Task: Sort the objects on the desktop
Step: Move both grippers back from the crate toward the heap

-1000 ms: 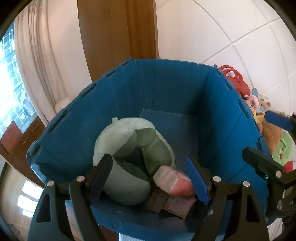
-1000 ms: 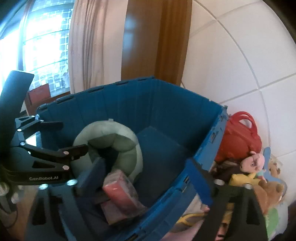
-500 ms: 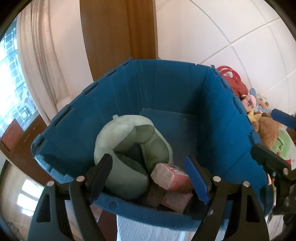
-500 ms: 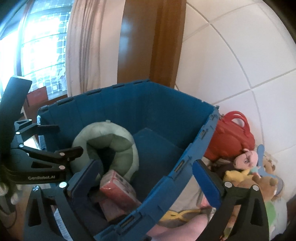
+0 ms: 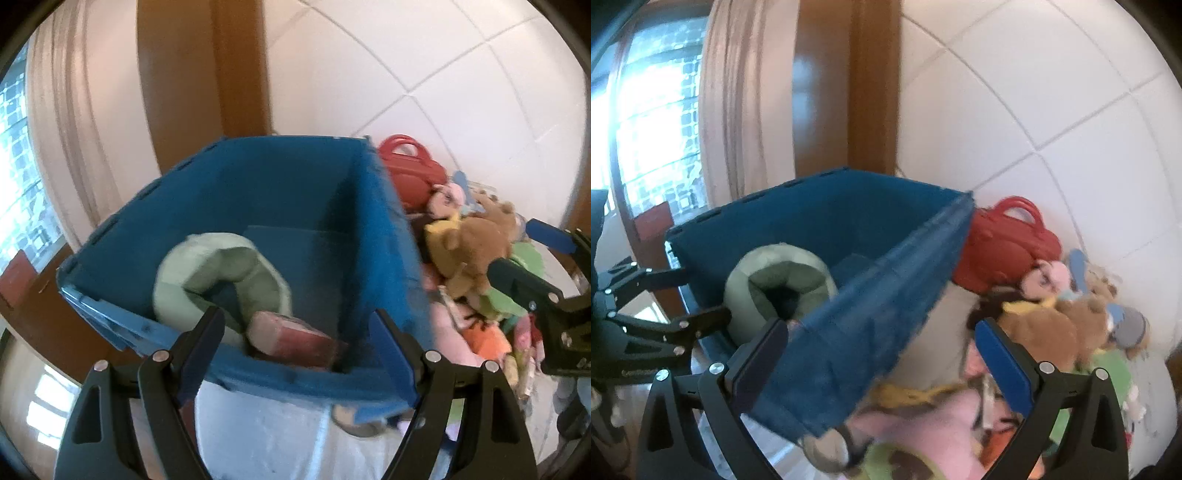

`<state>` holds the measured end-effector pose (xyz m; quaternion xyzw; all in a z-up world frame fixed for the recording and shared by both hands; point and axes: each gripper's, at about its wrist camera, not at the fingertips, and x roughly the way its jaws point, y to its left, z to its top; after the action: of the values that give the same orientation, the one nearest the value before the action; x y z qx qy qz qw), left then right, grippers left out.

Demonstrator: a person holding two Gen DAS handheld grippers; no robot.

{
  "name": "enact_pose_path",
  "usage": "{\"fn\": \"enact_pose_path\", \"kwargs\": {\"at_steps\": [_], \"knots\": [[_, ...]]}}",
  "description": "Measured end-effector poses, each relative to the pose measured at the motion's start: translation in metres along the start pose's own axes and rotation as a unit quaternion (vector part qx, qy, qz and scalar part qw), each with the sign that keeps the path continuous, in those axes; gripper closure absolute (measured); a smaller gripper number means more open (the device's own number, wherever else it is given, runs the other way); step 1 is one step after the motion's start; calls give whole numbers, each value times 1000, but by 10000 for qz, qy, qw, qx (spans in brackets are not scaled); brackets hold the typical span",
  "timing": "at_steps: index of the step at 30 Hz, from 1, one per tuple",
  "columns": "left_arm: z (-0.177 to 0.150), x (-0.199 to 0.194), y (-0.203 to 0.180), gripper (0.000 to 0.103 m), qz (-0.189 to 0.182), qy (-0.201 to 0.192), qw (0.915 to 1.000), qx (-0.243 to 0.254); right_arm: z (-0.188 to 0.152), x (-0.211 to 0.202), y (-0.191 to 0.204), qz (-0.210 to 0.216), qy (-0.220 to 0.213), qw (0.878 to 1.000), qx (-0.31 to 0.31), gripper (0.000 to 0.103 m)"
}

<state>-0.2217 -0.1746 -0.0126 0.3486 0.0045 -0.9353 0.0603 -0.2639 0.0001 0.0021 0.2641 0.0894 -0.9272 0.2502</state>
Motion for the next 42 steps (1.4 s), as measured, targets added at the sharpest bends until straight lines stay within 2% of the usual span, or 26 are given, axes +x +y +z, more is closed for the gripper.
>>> {"fn": "enact_pose_path", "kwargs": {"at_steps": [10,18,26,32,36,42], "knots": [[-32,-23,-110,22,-116,-16,9999,-8,-63,-56,-90,-17,170,9997,184,0],[-69,-24,-198,22,-153,289,9995,-53,-125,-98,-172,-143,382,9986,329,0],[-85,-10,-266,22,-385,666,9968,214,-175,-122,-246,-575,713,9923,835,0],[-86,15,-302,22,-747,847,9923,509,-201,-142,-296,-1174,848,9807,1314,0],[-88,34,-332,22,-1094,988,9862,755,-220,-150,-325,-1593,1086,9692,1530,0],[-98,57,-392,22,-1245,1269,9789,1006,-264,-160,-378,-1877,1338,9526,1984,0]]}}
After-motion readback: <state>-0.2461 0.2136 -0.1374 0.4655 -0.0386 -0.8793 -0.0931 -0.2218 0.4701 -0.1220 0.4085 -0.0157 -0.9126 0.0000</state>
